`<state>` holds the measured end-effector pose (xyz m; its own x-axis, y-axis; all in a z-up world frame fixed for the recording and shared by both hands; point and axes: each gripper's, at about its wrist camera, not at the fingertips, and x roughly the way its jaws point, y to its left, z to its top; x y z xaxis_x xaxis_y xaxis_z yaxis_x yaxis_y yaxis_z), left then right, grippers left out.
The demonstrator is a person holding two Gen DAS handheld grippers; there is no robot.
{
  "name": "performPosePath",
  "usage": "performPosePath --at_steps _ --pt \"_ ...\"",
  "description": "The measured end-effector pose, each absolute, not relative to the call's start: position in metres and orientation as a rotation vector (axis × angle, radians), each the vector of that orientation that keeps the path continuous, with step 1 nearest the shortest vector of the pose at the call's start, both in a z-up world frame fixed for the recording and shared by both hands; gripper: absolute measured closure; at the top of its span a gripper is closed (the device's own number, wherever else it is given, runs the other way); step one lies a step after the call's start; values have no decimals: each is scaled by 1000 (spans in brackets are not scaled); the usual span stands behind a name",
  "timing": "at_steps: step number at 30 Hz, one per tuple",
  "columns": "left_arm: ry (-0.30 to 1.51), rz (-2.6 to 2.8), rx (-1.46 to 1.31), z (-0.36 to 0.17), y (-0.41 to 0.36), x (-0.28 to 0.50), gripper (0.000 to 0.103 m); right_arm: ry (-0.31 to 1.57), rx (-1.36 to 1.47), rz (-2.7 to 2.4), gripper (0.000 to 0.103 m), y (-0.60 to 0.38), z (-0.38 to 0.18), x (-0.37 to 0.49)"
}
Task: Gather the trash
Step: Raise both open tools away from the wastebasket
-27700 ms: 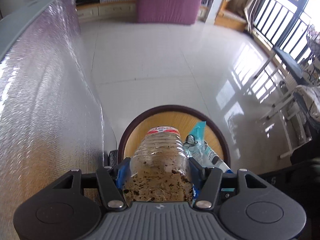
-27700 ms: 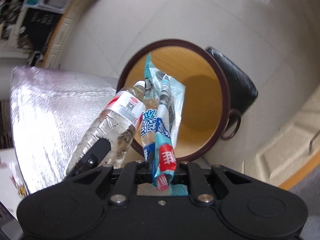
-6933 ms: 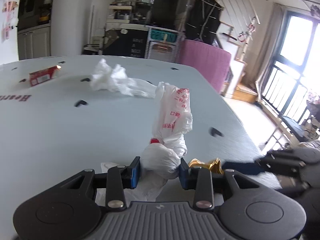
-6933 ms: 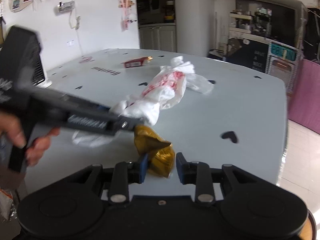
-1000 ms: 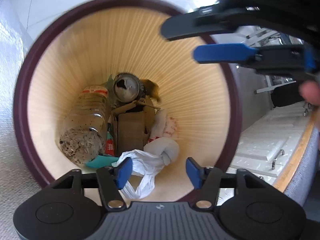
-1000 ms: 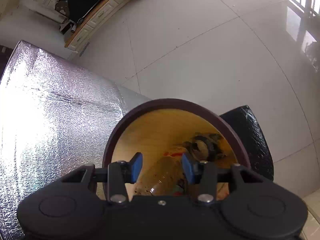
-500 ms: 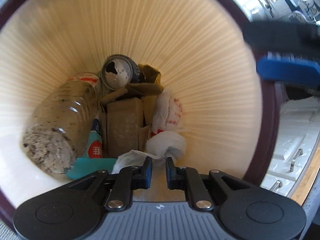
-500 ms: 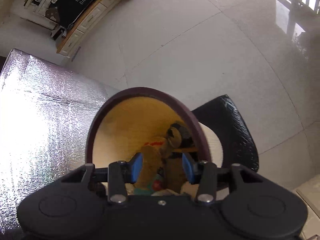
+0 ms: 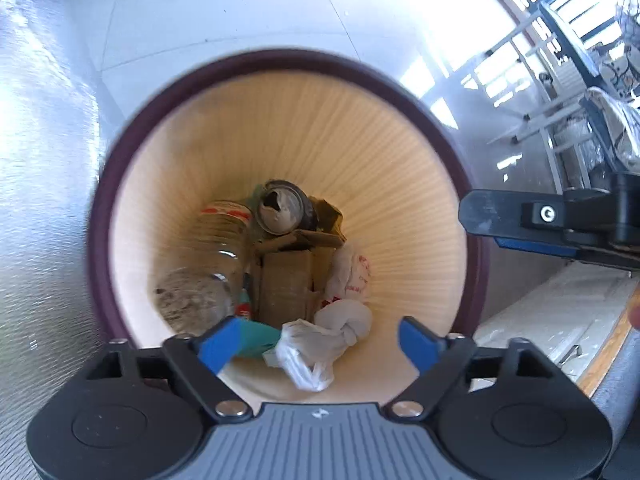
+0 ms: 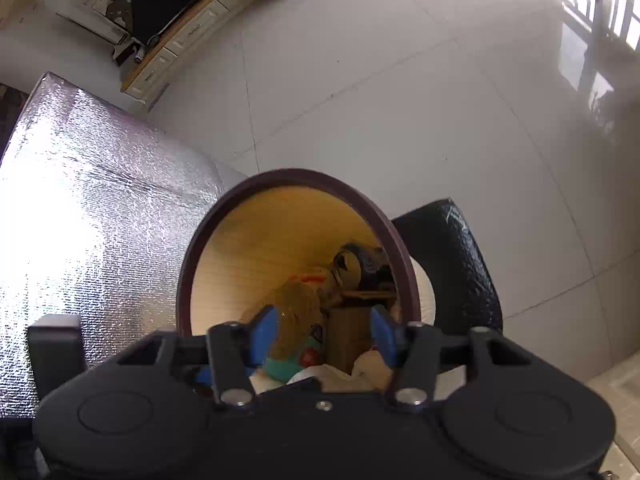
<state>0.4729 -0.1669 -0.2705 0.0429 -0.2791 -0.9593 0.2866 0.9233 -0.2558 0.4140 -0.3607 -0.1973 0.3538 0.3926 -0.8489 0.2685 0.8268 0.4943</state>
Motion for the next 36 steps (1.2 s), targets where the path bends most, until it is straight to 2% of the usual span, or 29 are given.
performPosePath --at_steps 2,3,5,11,16,36 --pt "1448 -406 -8 -257 -159 469 0 1218 612 88 38 -357 -190 414" --pt "1437 -392 -16 -252 -154 467 0 1214 601 90 36 -355 -187 413" --pt "1416 -367 -43 -240 -146 465 0 1205 571 92 25 -352 -181 411" --pt "1350 -320 -103 -209 -129 454 0 1167 516 82 8 -348 -162 395" --pt "1273 -310 -133 -179 -116 439 0 1124 456 73 0 -346 -143 376" --pt "951 -318 -133 -92 -85 346 0 876 251 32 0 -332 -58 279"
